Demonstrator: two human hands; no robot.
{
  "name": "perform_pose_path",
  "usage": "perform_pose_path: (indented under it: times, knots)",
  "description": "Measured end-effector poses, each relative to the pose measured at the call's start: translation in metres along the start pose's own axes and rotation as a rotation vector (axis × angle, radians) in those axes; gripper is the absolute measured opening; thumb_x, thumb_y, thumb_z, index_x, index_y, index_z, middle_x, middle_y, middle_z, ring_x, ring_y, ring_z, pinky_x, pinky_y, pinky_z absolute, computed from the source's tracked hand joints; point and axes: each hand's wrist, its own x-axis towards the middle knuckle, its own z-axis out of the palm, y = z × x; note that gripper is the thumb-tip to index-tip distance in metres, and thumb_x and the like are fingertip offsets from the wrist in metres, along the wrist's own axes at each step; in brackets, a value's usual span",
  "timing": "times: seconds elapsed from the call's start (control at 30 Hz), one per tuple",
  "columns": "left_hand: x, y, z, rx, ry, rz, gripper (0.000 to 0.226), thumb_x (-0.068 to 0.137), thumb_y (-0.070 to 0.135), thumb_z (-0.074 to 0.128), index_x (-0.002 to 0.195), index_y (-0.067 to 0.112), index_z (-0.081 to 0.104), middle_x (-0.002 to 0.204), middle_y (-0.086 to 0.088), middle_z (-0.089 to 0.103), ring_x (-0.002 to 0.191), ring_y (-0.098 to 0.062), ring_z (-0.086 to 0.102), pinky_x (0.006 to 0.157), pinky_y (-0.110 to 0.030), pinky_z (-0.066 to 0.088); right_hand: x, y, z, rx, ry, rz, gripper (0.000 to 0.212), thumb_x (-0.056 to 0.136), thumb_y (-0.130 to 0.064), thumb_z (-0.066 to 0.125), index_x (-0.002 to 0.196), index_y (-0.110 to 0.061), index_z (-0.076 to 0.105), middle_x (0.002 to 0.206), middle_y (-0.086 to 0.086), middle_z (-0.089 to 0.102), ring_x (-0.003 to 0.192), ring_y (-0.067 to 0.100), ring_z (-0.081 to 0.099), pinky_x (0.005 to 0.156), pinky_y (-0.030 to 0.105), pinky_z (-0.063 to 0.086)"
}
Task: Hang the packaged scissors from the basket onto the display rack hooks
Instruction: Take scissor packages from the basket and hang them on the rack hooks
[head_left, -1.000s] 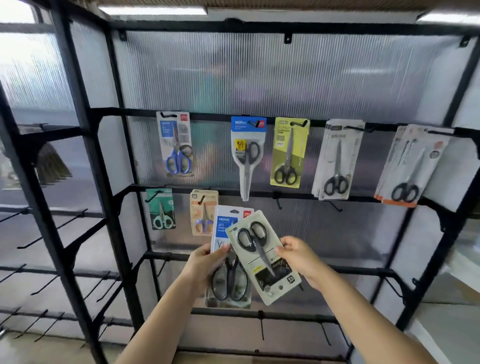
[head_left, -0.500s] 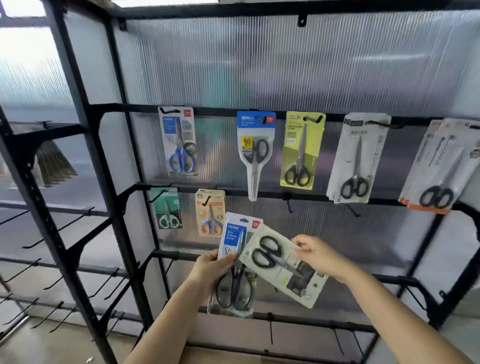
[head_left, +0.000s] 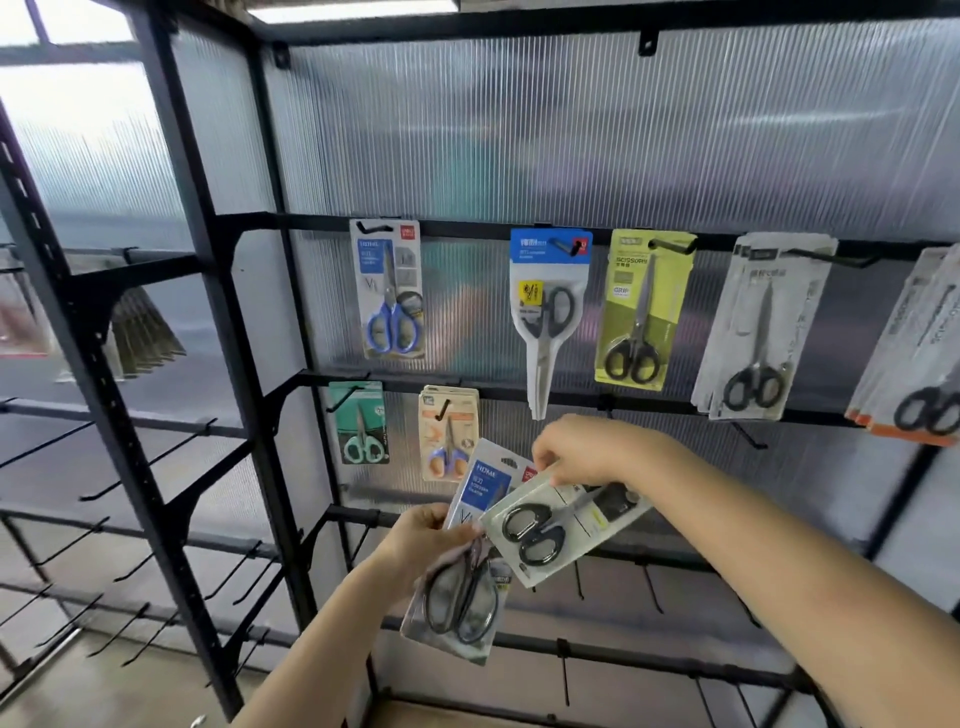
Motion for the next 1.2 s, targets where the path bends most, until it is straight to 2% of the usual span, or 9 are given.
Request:
perform_pose_path:
  times: [0.17, 0.53, 0.6, 0.67, 0.77, 0.83, 0.93, 1.1, 1.2]
  knots:
    - [-0.008, 0.005, -0.006, 0.014, -0.057, 0.012, 0.009, 0.083, 0.008, 0.066, 0.092, 0.005, 0.068, 0.085, -0.012, 0.074, 0.072, -0.020, 0.071, 0.060, -0.028, 0.057, 0.012, -0.009, -0.004, -0.043, 0.022, -0.029, 0.019, 0.089, -0.013, 0.061, 0.107, -0.015, 0.064, 0.102, 0.000, 0.062, 0.090, 0.018, 0.059, 0.070, 0.028, 0.046]
    - [0.001, -0.004, -0.007, 0.154, -0.048, 0.117, 0.017, 0.084, 0.010, 0.067, 0.099, 0.002, 0.070, 0.092, -0.012, 0.074, 0.082, -0.025, 0.071, 0.075, -0.033, 0.058, 0.022, -0.019, -0.001, -0.075, 0.029, -0.094, 0.018, 0.086, -0.013, 0.064, 0.104, -0.014, 0.062, 0.091, -0.005, 0.052, 0.079, 0.013, 0.049, 0.052, 0.021, 0.030]
    - [0.003, -0.007, -0.007, 0.113, -0.037, 0.125, 0.014, 0.086, 0.005, 0.064, 0.097, -0.001, 0.070, 0.092, -0.015, 0.073, 0.078, -0.023, 0.071, 0.069, -0.030, 0.058, 0.024, -0.016, 0.002, -0.029, 0.067, -0.082, 0.020, 0.086, -0.012, 0.063, 0.105, -0.016, 0.061, 0.097, -0.003, 0.055, 0.086, 0.015, 0.052, 0.058, 0.023, 0.036]
    - [0.004, -0.006, -0.007, 0.057, -0.013, 0.134, 0.010, 0.087, 0.003, 0.063, 0.093, 0.000, 0.070, 0.089, -0.015, 0.073, 0.072, -0.020, 0.071, 0.062, -0.025, 0.056, 0.025, -0.013, 0.010, -0.054, 0.151, -0.074, 0.026, 0.087, -0.014, 0.060, 0.113, -0.018, 0.058, 0.114, 0.002, 0.056, 0.106, 0.021, 0.053, 0.083, 0.032, 0.043]
    - [0.008, -0.009, -0.008, -0.030, 0.038, 0.146, 0.009, 0.087, 0.003, 0.062, 0.090, 0.001, 0.070, 0.090, -0.018, 0.073, 0.070, -0.023, 0.071, 0.059, -0.028, 0.057, 0.017, -0.001, 0.031, -0.067, 0.360, -0.046, 0.054, 0.092, -0.025, 0.056, 0.141, -0.016, 0.036, 0.150, 0.008, 0.027, 0.140, 0.024, 0.021, 0.117, 0.044, 0.012]
    - [0.011, -0.014, -0.010, -0.125, 0.067, 0.143, 0.012, 0.087, 0.001, 0.060, 0.093, -0.003, 0.069, 0.092, -0.022, 0.071, 0.073, -0.028, 0.070, 0.065, -0.036, 0.059, 0.008, 0.009, 0.048, 0.177, 0.552, 0.044, 0.064, 0.094, -0.033, 0.053, 0.148, -0.016, 0.023, 0.156, 0.004, 0.013, 0.144, 0.020, 0.012, 0.116, 0.037, 0.012]
    - [0.014, -0.028, -0.010, -0.256, 0.078, 0.083, 0.018, 0.086, 0.003, 0.060, 0.100, -0.006, 0.067, 0.097, -0.025, 0.070, 0.080, -0.034, 0.069, 0.073, -0.042, 0.056, -0.002, 0.024, 0.075, 0.693, 0.702, 0.289, 0.068, 0.093, -0.039, 0.054, 0.147, -0.012, 0.024, 0.152, 0.004, 0.024, 0.138, 0.019, 0.029, 0.110, 0.032, 0.028]
    - [0.019, -0.051, 0.005, -0.263, 0.057, -0.003, 0.021, 0.084, 0.006, 0.064, 0.101, -0.007, 0.067, 0.095, -0.024, 0.070, 0.079, -0.032, 0.070, 0.066, -0.034, 0.058, -0.004, 0.035, 0.098, 1.500, 0.481, 0.406, 0.037, 0.092, -0.037, 0.055, 0.119, -0.012, 0.054, 0.121, 0.006, 0.061, 0.104, 0.018, 0.060, 0.088, 0.035, 0.053]
    - [0.017, -0.056, 0.017, -0.245, 0.014, -0.036, 0.017, 0.085, 0.006, 0.063, 0.098, -0.005, 0.068, 0.091, -0.022, 0.071, 0.072, -0.028, 0.071, 0.056, -0.029, 0.056, -0.004, 0.030, 0.102, 1.600, 0.447, 0.326, 0.024, 0.094, -0.023, 0.056, 0.111, -0.007, 0.057, 0.101, 0.006, 0.068, 0.088, 0.018, 0.066, 0.071, 0.032, 0.058]
